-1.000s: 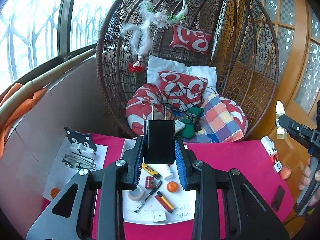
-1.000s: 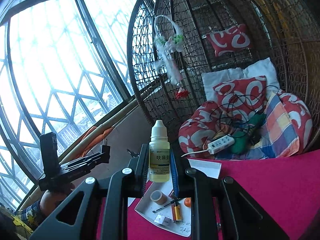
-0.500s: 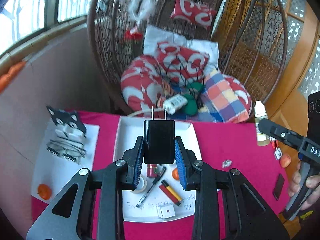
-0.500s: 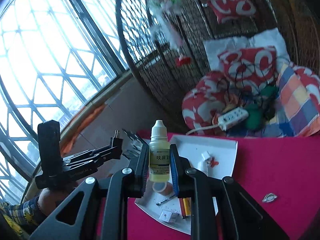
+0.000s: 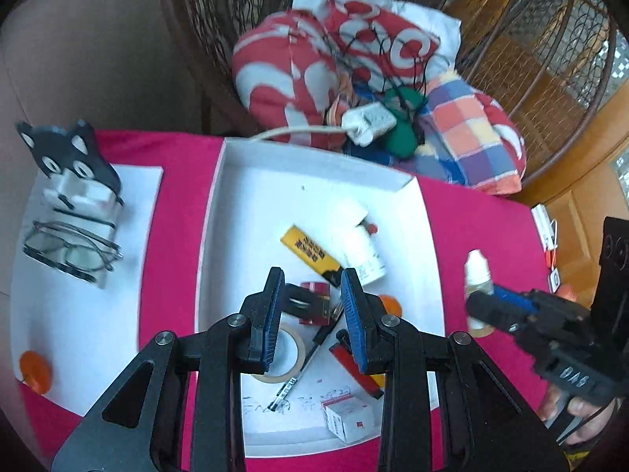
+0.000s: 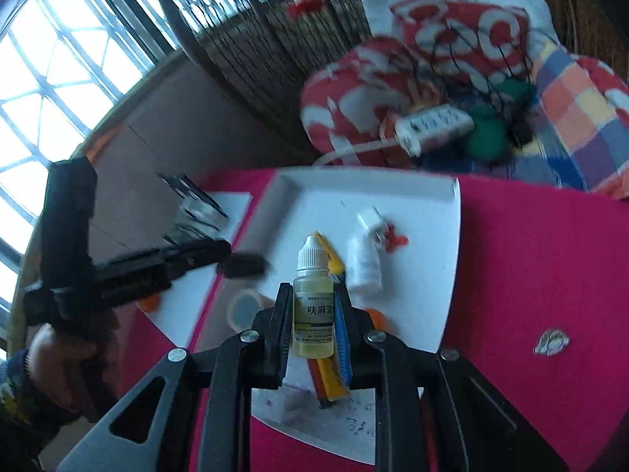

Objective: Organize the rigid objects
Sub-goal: 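Lower into the tray and open both tools, releasing plug and bottle, then grasp the blue binder clip with the left tool while the right tool moves toward the sticker badge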

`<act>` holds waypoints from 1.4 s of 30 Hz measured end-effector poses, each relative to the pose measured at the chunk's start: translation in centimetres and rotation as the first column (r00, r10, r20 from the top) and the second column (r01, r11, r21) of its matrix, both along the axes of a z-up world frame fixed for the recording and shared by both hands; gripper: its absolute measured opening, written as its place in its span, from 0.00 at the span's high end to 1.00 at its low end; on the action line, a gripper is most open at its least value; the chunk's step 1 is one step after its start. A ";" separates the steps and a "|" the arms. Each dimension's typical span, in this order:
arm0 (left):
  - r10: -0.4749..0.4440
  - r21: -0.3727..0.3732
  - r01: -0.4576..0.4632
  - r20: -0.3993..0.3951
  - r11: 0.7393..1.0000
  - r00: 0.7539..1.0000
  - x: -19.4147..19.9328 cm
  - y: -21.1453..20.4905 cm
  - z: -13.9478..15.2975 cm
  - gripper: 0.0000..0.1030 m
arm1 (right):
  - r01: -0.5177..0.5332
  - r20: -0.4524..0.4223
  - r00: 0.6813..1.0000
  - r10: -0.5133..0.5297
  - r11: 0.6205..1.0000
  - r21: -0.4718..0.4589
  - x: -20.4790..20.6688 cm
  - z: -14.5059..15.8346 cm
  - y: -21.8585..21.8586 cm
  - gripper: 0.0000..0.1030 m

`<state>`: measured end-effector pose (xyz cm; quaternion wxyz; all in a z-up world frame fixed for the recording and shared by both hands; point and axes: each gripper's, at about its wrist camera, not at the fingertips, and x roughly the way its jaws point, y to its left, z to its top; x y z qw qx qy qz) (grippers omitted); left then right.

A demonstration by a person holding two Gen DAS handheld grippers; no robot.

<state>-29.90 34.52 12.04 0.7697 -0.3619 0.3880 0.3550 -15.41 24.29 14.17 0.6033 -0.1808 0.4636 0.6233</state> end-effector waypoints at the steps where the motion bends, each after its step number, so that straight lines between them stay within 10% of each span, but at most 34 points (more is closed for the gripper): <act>1: -0.004 -0.003 0.004 -0.009 1.000 1.000 0.2 -0.1 -0.4 0.72 | 0.002 0.007 1.000 -0.002 1.000 -0.022 -0.1 -0.7 0.1 0.82; 9: 0.025 -0.011 -0.025 -0.056 1.000 0.998 0.2 -0.5 -1.9 0.68 | -0.023 0.053 0.998 0.028 0.995 -0.096 -1.9 -3.7 0.7 0.74; 11: 0.041 -0.017 -0.042 -0.052 0.999 0.998 -0.4 -0.5 -1.9 0.20 | -0.028 0.063 0.997 0.034 0.996 -0.090 -2.4 -3.8 0.4 0.10; 12: 0.053 0.004 -0.053 -0.055 0.999 0.997 -0.6 -0.7 -1.7 0.09 | -0.025 0.072 0.997 0.031 0.996 -0.082 -2.5 -3.8 0.1 0.00; 21: 0.056 0.089 -0.051 -0.048 0.995 0.997 0.0 -2.6 0.1 0.00 | 0.088 0.066 0.994 -0.088 0.996 -0.006 0.6 -2.1 -2.4 0.00; 28: -0.136 0.108 0.142 -0.063 0.984 0.989 5.9 -7.0 -0.1 0.00 | 0.296 0.026 0.955 -0.297 0.955 0.022 8.4 -0.9 -8.7 0.00; 42: -0.637 0.017 0.654 -0.207 0.757 0.743 20.1 -16.3 -5.2 0.00 | 0.572 -0.039 0.816 -0.576 0.816 -0.078 18.3 -3.5 -23.5 0.00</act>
